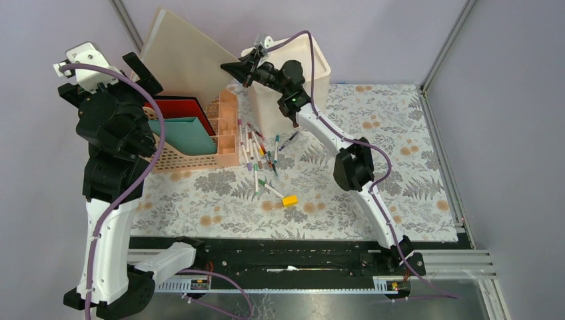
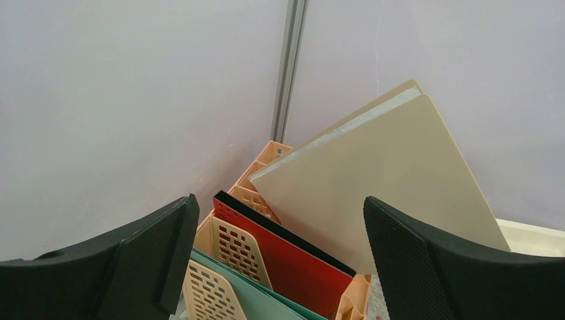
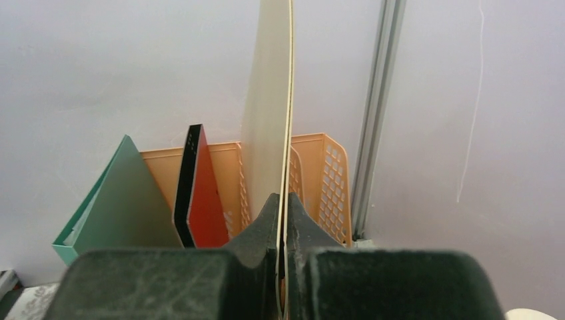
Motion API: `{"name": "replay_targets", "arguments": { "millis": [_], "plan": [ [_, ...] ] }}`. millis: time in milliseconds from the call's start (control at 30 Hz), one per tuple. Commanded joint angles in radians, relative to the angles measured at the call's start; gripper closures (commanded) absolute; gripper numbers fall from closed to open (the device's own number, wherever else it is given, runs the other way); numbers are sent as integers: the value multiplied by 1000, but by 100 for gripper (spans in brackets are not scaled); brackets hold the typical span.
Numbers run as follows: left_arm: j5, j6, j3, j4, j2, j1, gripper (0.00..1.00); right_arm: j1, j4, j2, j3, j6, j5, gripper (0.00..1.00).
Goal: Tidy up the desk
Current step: Place the folder in the storage box.
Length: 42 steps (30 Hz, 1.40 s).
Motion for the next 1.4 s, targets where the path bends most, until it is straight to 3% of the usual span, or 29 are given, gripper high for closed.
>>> {"name": "replay_targets", "arguments": {
  "millis": [0, 400, 600, 767, 900, 1133, 1367],
  "plan": [
    [-5, 11, 6, 47, -10, 4, 1, -9, 65, -78, 34, -101, 88, 100],
    [4, 1, -10, 58, -10, 4, 1, -16, -14, -117, 22, -215, 228, 100],
    [14, 1, -19, 57, -5, 4, 1, -17, 30, -149, -85, -216, 151, 100],
    [13, 1, -23, 54, -8, 4, 1, -18, 81, -137, -71, -208, 103, 100],
    [11, 1, -24, 56, -9, 4, 1, -16, 143, -115, -54, -111, 12, 100],
    [5, 1, -27, 60, -10, 4, 1, -17, 213, -133, -63, -48, -14, 100],
    [9, 2, -36, 67, -3, 4, 1, 11, 85, -72, 9, -197, 54, 100]
  ]
}}
